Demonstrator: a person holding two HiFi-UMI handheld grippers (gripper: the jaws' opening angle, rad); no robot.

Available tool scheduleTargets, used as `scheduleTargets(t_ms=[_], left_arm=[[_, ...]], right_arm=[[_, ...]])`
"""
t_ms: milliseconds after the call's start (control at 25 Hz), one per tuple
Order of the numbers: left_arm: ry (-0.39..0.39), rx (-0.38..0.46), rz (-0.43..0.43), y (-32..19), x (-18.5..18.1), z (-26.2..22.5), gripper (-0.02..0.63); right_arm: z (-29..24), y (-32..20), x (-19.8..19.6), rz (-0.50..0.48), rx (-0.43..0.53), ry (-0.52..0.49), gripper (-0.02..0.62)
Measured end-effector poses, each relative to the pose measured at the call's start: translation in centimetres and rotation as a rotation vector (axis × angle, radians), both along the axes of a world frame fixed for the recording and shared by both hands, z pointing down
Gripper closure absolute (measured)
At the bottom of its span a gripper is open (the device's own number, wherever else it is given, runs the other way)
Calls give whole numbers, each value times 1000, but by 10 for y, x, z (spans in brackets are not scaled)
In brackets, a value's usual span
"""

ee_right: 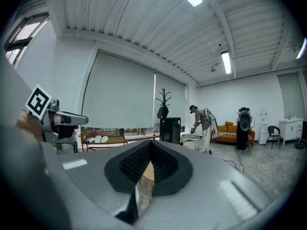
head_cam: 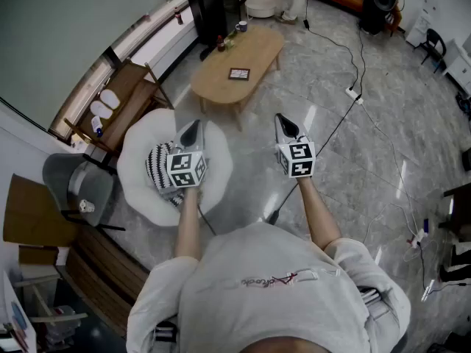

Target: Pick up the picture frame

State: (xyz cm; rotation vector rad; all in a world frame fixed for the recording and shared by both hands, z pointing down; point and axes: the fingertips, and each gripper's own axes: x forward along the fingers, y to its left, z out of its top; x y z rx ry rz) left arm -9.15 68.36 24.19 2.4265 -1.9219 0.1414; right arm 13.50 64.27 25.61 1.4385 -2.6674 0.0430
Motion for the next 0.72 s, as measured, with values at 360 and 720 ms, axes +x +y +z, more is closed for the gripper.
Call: scheduleTargets(t_ms=[360,720], left_arm=[[13,-13,6,-3,16,3,604],[6,1,-5,-14,37,-5,604]], right_arm=[[8,-2,14,-1,-17,-3,591],[5,-13,35,-22,-14,-45,591]])
